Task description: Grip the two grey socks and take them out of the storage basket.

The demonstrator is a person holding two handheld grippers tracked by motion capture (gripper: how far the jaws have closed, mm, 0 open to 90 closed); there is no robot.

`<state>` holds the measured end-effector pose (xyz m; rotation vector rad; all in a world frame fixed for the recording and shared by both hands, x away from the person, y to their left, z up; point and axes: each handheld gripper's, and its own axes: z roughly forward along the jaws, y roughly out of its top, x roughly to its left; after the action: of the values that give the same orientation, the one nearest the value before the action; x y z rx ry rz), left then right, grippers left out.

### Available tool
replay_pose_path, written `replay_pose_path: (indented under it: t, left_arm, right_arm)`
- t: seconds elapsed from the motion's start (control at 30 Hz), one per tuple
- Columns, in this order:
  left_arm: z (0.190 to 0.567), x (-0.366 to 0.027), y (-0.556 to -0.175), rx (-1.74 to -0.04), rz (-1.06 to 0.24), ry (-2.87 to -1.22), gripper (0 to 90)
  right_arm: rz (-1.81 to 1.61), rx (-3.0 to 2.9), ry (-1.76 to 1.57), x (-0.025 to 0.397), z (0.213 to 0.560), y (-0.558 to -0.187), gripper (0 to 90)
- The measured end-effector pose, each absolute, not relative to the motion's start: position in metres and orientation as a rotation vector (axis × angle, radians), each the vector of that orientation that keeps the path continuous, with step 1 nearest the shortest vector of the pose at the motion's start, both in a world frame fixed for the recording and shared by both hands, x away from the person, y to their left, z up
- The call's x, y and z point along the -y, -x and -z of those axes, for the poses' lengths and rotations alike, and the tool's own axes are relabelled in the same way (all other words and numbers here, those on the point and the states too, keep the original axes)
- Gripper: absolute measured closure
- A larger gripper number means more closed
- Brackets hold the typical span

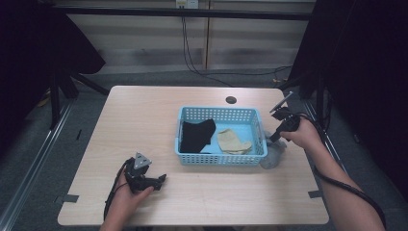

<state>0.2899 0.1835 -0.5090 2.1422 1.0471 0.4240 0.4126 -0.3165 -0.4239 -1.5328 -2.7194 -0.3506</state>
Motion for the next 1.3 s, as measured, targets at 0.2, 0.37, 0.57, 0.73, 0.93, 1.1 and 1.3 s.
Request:
replay_pose_path:
  t: [0.2,0.37,0.57,0.73,0.93,1.1,1.3]
  left_arm:
    - [0.509,-0.184,-0.290,-1.047,-0.424,-2.143,10.7]
    - [0.509,-0.184,-0.290,-1.047,-0.424,-2.142,10.7]
    - [0.509,-0.184,-0.290,-1.047,-0.424,-2.143,10.7]
    - [0.509,-0.183,-0.290,-1.053,-0.424,-2.133,10.7]
    - [0.509,-0.184,-0.290,-1.047,-0.424,-2.142,10.7]
    - [0.509,-0.184,-0.290,-1.047,-0.424,-2.142,10.7]
    - [0.509,-0.184,-0.290,-1.047,-0.423,-2.142,10.7]
  right_arm:
    - [0.361,2.723,1.526,0.316,0.425,-0.407,72.5]
    - [0.372,2.737,1.519,0.316,0.418,-0.402,66.2]
    - [0.366,2.766,1.481,0.316,0.411,-0.396,59.0]
    - [0.392,2.775,1.458,0.315,0.405,-0.386,54.7]
    - [0.384,2.792,1.440,0.312,0.402,-0.376,44.3]
    - [0.427,2.796,1.422,0.310,0.401,-0.365,36.0]
    - [0.437,2.820,1.410,0.309,0.405,-0.349,33.0]
